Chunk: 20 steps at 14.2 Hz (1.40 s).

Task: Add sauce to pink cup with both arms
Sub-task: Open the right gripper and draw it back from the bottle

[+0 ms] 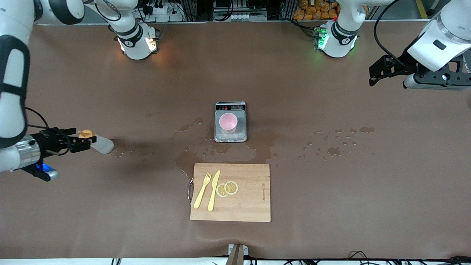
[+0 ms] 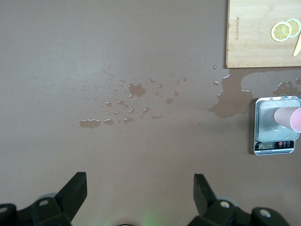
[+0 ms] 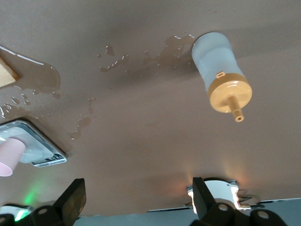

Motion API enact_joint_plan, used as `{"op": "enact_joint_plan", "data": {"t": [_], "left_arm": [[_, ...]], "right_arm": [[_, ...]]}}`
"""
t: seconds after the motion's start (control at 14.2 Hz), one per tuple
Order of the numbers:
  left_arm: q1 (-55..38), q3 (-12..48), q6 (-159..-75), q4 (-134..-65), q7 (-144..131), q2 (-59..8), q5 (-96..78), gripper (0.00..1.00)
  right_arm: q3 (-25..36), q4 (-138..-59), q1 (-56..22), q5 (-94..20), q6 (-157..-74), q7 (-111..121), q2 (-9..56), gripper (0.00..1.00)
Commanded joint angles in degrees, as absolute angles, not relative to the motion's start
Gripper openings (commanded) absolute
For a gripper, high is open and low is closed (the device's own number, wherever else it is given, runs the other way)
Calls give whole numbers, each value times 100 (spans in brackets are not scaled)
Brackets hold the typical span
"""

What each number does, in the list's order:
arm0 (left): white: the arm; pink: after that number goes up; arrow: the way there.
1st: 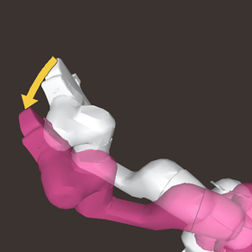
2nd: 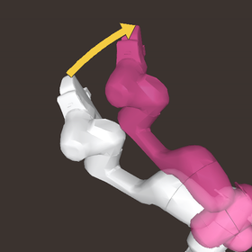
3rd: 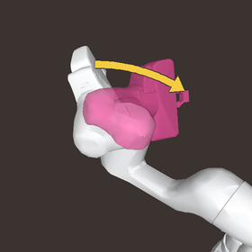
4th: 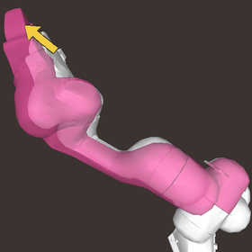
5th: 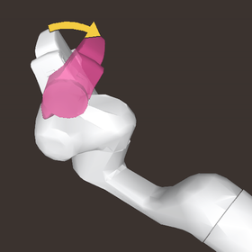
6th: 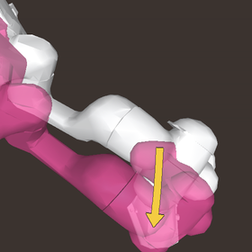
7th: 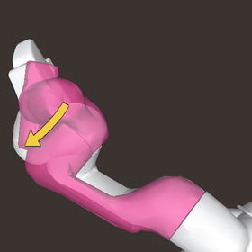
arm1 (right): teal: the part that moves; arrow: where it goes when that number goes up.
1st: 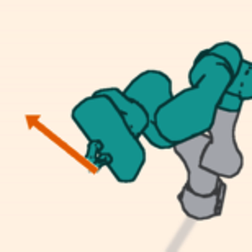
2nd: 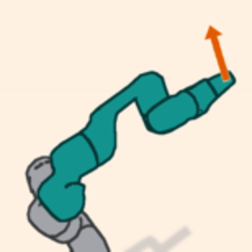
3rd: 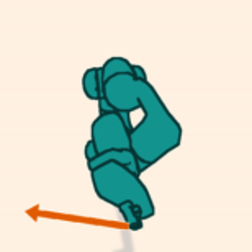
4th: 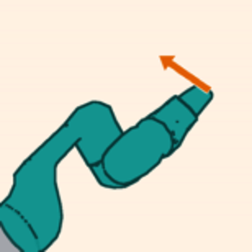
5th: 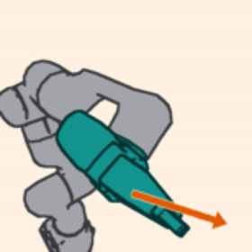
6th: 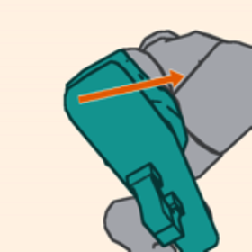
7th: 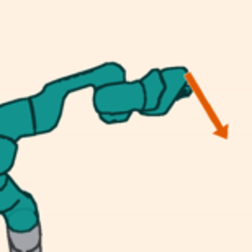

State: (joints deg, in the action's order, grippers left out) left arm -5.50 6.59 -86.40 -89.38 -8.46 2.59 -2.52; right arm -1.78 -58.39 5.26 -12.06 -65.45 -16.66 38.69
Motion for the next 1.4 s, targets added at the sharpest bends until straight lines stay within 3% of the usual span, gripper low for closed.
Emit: {"op": "enact_joint_plan", "data": {"t": [0.0,0.28,0.56,0.77,0.98,1.33], "left_arm": [[-510,677,-8657,-8868,-791,229,-290,100],[-510,668,-8657,-8868,-791,220,-290,100],[-457,668,-8657,-8868,-782,202,-290,100],[-440,668,-8657,-8859,-782,202,-290,100],[-431,668,-8666,-8868,-782,193,-290,100],[-431,668,-8666,-8859,-782,193,-290,100]], "right_arm": [[-141,-6012,291,-950,-6618,-1582,3683,100],[-141,-6475,62,-738,-6933,-1582,3368,100],[-123,-9378,202,-730,-9397,-98,1534,100],[-123,-10589,123,-668,-10238,-97,591,100],[-132,-10547,123,-537,-10187,-97,317,100],[-141,-9511,-132,79,-9844,-79,571,100]]}}
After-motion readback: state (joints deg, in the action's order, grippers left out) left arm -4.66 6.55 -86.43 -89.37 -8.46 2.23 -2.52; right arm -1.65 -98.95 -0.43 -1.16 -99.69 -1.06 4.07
